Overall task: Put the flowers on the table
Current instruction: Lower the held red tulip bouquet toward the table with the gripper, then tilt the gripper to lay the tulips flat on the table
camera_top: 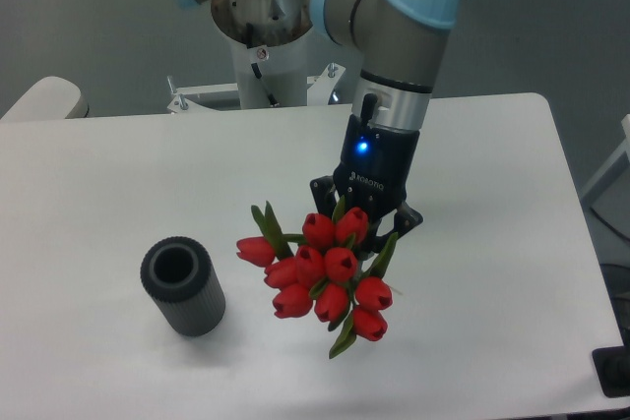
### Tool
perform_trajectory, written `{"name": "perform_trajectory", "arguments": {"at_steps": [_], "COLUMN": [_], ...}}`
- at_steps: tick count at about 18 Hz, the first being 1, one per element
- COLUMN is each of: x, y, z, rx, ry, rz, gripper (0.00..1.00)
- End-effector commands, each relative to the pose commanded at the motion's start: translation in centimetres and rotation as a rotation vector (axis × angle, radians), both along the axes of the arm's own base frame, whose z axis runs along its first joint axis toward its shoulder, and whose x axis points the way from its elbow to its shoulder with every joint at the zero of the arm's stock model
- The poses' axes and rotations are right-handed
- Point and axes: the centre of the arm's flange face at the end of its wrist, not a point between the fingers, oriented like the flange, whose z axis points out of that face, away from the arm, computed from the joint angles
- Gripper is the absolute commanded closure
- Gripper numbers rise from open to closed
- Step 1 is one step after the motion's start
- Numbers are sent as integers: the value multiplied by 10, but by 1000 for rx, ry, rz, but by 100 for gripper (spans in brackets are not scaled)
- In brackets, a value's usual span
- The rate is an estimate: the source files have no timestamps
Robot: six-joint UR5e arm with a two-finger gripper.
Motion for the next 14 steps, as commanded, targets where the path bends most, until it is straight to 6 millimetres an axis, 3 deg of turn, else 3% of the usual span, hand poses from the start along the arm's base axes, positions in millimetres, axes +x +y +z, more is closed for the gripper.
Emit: {"name": "perform_trajectory", "arguments": {"at_steps": [6,7,11,14], "x": [23,26,36,46], "y": [-38,-49,-57,-47], "z": [-10,-18,-57,-87], "rx": [-207,-283,-426,-538], "ry": [140,176,189,205], "rz": [-40,-50,-53,-77], "gripper": [79,79,79,79]}}
